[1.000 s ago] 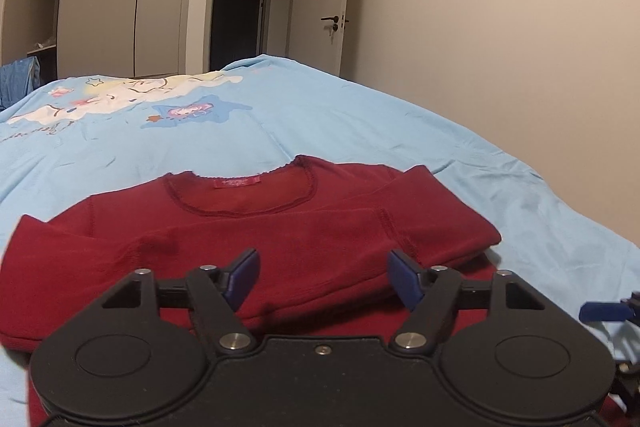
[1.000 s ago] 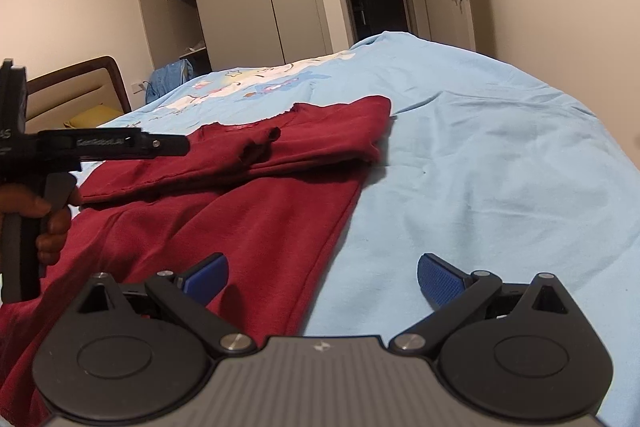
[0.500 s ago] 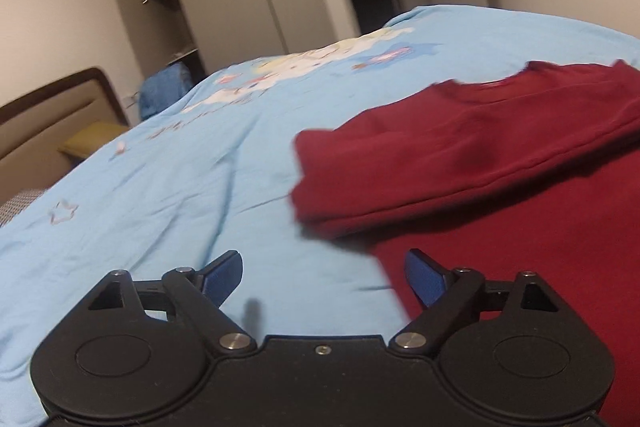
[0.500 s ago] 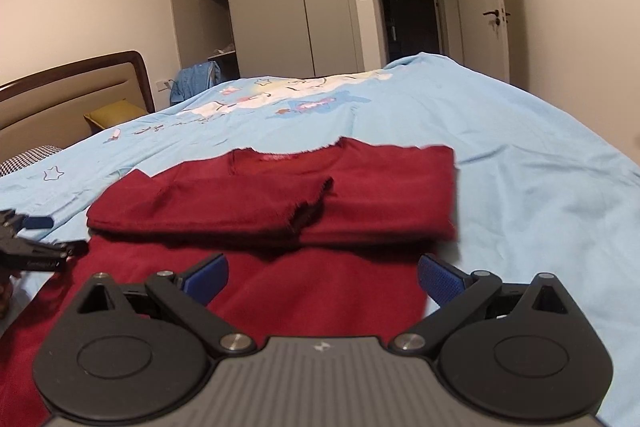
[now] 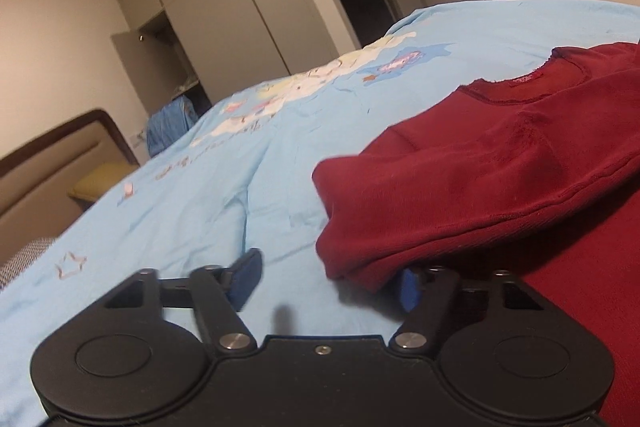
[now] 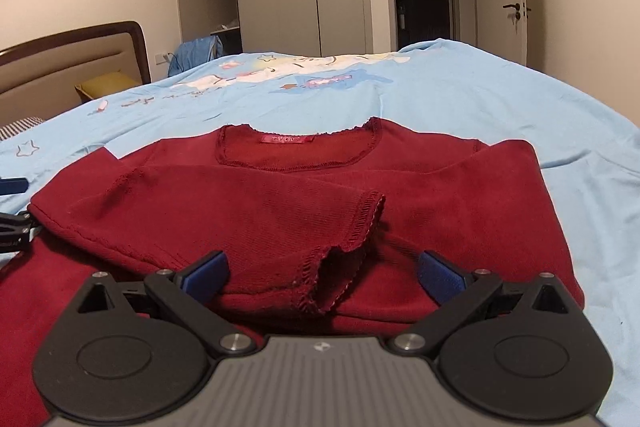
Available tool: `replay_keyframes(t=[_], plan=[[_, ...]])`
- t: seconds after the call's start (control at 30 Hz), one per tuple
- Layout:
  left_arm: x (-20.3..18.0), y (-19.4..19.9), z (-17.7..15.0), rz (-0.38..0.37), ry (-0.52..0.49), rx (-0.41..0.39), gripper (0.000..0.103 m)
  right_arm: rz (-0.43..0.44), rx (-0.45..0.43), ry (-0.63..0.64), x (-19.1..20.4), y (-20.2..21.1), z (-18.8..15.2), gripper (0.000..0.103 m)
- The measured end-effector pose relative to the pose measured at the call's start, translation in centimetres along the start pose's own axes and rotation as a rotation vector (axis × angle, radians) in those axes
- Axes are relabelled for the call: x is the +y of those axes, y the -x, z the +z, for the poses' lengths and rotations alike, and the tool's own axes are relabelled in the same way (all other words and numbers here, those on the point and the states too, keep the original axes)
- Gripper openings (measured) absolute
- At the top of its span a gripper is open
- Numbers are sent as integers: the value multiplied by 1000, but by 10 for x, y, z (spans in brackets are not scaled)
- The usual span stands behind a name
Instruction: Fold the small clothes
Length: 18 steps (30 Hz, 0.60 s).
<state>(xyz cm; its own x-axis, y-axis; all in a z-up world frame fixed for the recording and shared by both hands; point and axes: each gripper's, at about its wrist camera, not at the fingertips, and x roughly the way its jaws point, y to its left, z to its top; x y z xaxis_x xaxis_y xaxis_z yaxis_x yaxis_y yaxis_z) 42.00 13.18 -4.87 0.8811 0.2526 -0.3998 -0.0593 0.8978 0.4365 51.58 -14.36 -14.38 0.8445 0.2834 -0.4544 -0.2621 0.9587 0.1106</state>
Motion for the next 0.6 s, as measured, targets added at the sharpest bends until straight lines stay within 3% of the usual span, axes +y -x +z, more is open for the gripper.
replay_keyframes(t=[0.07,0.1,0.17,0.3,0.47,0.6], plan=[[-1,1,3,-8,-13,-35,43,2,-1,-5,-1,0,-1,103],[-2,4,4,-11,-21,-56,39,3,1,-5,-1,0,-1,103],[-6,9,6,-13,-49,-84,17,5,3,-8,-2,-1,-1,103],[-3,12,6,-16,-22,-71,9,8,3,-12,-3,-3,0,103],[24,-1,-4,-84,283,101,8,9,2,-9,-3,-2,0,103],[21,-3,-5,-85,284,119,9,10,3,-10,-4,-3,0,103]])
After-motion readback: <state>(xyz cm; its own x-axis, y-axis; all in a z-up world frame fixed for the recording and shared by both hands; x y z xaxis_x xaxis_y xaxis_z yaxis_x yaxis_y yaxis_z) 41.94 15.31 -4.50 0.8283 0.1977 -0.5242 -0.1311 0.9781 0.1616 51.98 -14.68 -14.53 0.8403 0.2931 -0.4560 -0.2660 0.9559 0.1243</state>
